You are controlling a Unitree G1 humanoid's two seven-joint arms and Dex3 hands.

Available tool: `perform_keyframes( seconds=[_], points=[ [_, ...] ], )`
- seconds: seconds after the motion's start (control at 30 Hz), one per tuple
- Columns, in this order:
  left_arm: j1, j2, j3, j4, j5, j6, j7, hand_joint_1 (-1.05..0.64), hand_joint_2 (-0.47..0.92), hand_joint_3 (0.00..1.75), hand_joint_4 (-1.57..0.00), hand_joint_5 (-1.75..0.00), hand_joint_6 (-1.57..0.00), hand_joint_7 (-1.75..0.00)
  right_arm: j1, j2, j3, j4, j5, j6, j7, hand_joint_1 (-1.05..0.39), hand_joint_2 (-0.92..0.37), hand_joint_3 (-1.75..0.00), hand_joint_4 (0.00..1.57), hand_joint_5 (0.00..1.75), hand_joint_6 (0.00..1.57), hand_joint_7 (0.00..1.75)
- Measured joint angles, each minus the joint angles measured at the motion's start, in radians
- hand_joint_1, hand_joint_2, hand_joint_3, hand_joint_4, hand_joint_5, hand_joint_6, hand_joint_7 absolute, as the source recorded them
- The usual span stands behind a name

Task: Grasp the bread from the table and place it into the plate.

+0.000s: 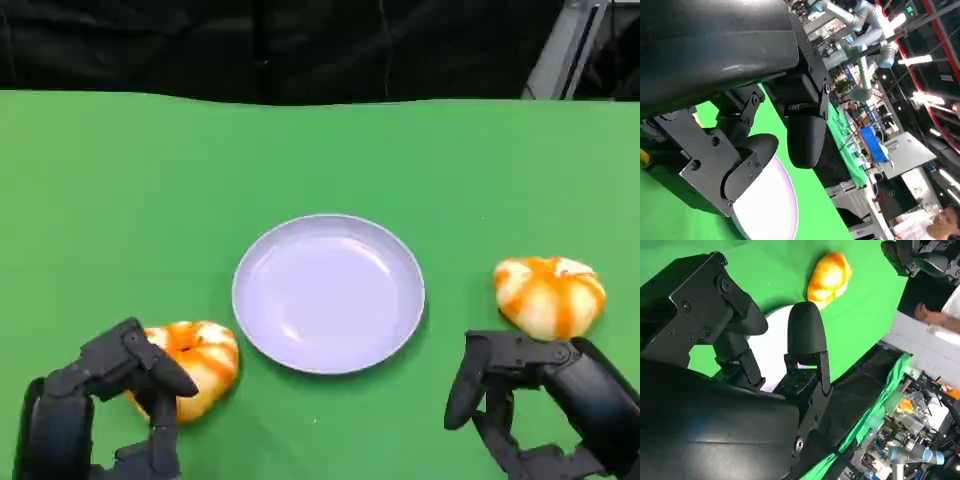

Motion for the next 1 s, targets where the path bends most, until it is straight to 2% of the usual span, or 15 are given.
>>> perform_keyframes(
  seconds=[0.37, 0.47, 0.5, 0.6, 0.63, 0.67, 0.7, 0.77, 0.83, 0.9, 1.0],
  points=[
    [-0.001, 0.002, 0.000, 0.000, 0.002, 0.000, 0.000, 0.03, 0.31, 1.48, -0.90, -1.68, -0.84, -1.46, -0.001, 0.000, 0.004, 0.002, 0.000, -0.001, 0.000, 0.12, -0.32, -1.39, 0.86, 1.69, 0.79, 1.33],
    [-0.001, 0.002, 0.001, 0.000, 0.002, 0.000, 0.000, 0.03, 0.32, 1.47, -0.90, -1.64, -0.84, -1.45, -0.001, 0.000, 0.004, 0.005, -0.001, -0.006, 0.000, 0.12, -0.31, -1.39, 0.86, 1.68, 0.79, 1.33],
    [-0.001, 0.002, 0.001, 0.000, 0.002, 0.000, 0.000, 0.03, 0.33, 1.46, -0.90, -1.57, -0.84, -1.38, -0.001, 0.000, 0.004, 0.006, -0.001, -0.006, 0.000, 0.12, -0.31, -1.39, 0.86, 1.69, 0.79, 1.33],
    [-0.002, 0.004, 0.001, 0.001, 0.000, -0.001, 0.000, 0.00, 0.41, 1.27, -0.87, -1.31, -0.85, -1.06, -0.001, 0.000, 0.004, 0.006, -0.001, -0.006, 0.000, 0.12, -0.32, -1.39, 0.87, 1.69, 0.79, 1.34],
    [-0.004, 0.005, 0.001, 0.003, 0.000, -0.004, 0.000, -0.03, 0.47, 1.13, -0.84, -1.18, -0.85, -0.88, -0.001, 0.000, 0.004, 0.006, -0.001, -0.006, 0.000, 0.13, -0.32, -1.39, 0.87, 1.69, 0.79, 1.34],
    [-0.006, 0.006, 0.001, 0.008, -0.001, -0.010, 0.000, -0.04, 0.51, 1.05, -0.83, -1.11, -0.86, -0.78, -0.001, 0.000, 0.004, 0.006, -0.001, -0.006, 0.000, 0.13, -0.32, -1.39, 0.87, 1.69, 0.79, 1.34],
    [-0.009, 0.007, 0.002, 0.013, 0.000, -0.018, 0.000, -0.05, 0.58, 0.90, -0.81, -1.04, -0.84, -0.66, -0.001, 0.000, 0.004, 0.006, -0.001, -0.006, 0.000, 0.13, -0.32, -1.39, 0.87, 1.69, 0.79, 1.34],
    [-0.019, 0.010, 0.002, 0.031, -0.002, -0.041, 0.000, -0.15, 0.77, 0.47, -0.74, -0.81, -0.79, -0.34, -0.001, 0.000, 0.004, 0.006, -0.001, -0.006, 0.000, 0.13, -0.31, -1.39, 0.87, 1.69, 0.79, 1.34],
    [-0.024, 0.020, 0.006, 0.039, 0.019, -0.048, 0.000, -0.26, 0.86, 0.22, -0.70, -0.65, -0.74, -0.14, -0.001, 0.000, 0.004, 0.006, -0.001, -0.006, 0.000, 0.14, -0.31, -1.39, 0.87, 1.68, 0.79, 1.34],
    [-0.024, 0.030, 0.012, 0.035, 0.068, -0.040, 0.003, -0.33, 0.89, 0.11, -0.63, -0.54, -0.65, -0.05, -0.001, 0.000, 0.004, 0.006, -0.001, -0.006, 0.000, 0.15, -0.32, -1.39, 0.87, 1.68, 0.79, 1.33],
    [-0.019, 0.042, 0.015, 0.014, 0.142, 0.023, 0.005, -0.42, 0.91, 0.05, -0.49, -0.44, -0.51, 0.00, -0.001, 0.000, 0.004, 0.006, -0.001, -0.007, 0.000, 0.14, -0.32, -1.40, 0.87, 1.69, 0.79, 1.33]
  ],
)
